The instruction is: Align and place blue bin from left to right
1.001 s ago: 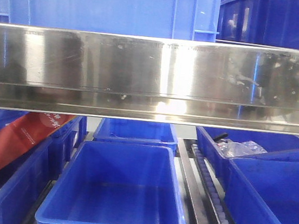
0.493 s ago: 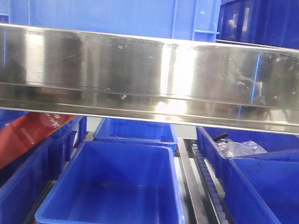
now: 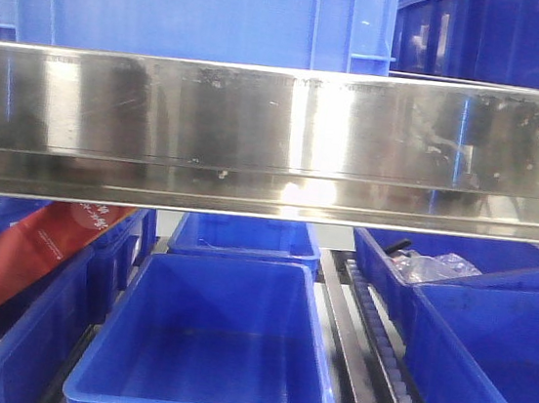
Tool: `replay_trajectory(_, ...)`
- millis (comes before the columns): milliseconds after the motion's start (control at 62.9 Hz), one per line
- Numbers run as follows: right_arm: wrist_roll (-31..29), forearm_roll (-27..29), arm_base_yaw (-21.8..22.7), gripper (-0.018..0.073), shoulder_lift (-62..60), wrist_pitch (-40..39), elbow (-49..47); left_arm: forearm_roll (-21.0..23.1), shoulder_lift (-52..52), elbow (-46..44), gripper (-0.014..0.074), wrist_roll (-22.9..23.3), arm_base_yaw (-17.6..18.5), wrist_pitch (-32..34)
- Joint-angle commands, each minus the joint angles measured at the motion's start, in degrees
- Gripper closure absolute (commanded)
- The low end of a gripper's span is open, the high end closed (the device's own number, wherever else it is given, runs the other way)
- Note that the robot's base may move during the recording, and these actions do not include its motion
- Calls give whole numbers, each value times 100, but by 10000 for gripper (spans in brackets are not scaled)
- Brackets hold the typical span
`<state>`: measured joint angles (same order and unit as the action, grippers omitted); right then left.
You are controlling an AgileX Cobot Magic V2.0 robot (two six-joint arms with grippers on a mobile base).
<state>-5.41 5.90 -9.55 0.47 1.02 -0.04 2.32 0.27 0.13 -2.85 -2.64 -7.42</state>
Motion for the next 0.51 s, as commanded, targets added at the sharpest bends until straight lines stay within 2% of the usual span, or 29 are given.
replay_trajectory(0,-35,19,30,712,-47,-132,4,20,-27,-13,707,1,-16,70)
replay_trajectory(493,-35,19,30,712,-47,-143,4,20,-27,-13,707,1,-16,70)
